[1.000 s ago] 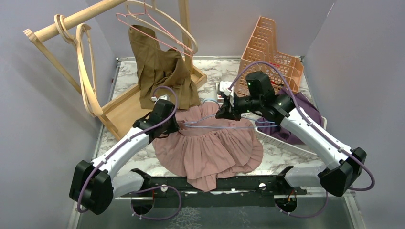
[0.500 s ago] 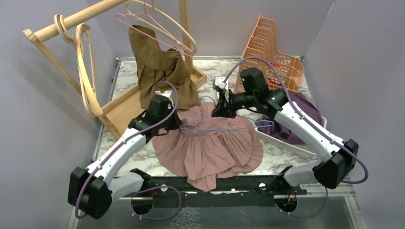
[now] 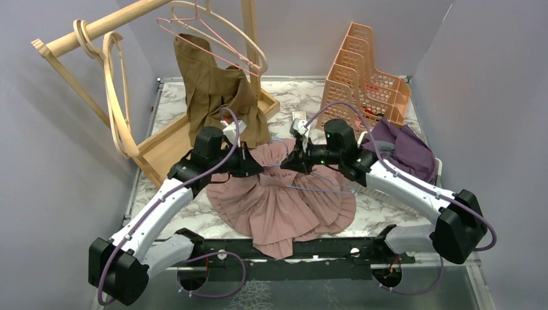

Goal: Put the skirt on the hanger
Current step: Hang the skirt on the hanger.

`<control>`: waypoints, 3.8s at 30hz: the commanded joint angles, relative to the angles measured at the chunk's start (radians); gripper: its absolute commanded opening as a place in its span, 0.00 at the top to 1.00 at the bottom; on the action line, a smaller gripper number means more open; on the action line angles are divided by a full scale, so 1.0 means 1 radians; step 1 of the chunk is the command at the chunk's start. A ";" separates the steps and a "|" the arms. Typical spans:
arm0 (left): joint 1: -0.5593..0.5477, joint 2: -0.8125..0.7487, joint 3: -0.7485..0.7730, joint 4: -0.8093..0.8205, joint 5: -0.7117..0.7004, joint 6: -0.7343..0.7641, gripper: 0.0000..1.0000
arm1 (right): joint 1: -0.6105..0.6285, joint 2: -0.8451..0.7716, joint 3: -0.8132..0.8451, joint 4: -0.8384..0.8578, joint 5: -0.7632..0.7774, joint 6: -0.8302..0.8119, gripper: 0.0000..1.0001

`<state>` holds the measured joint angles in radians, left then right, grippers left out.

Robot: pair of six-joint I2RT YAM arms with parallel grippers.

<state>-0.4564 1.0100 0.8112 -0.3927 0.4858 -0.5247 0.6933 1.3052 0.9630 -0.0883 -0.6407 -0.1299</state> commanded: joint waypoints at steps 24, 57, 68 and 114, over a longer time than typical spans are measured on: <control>0.004 -0.207 -0.063 -0.064 -0.107 1.155 0.40 | 0.045 -0.043 -0.381 0.886 0.026 0.180 0.99; 0.007 0.041 -0.025 0.107 0.531 1.165 0.93 | 0.045 0.012 -0.314 0.927 -0.168 0.202 0.99; 0.007 0.032 -0.021 0.122 0.533 1.141 0.91 | 0.045 0.067 -0.265 0.867 -0.216 0.146 0.99; 0.005 -0.199 0.027 0.181 0.059 0.940 1.00 | 0.045 -0.321 -0.190 -0.289 0.852 1.252 0.55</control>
<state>-0.4473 0.8211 0.8062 -0.2558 0.5781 0.4278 0.7334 0.8955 0.7433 -0.2600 0.1829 0.8494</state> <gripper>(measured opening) 0.103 0.452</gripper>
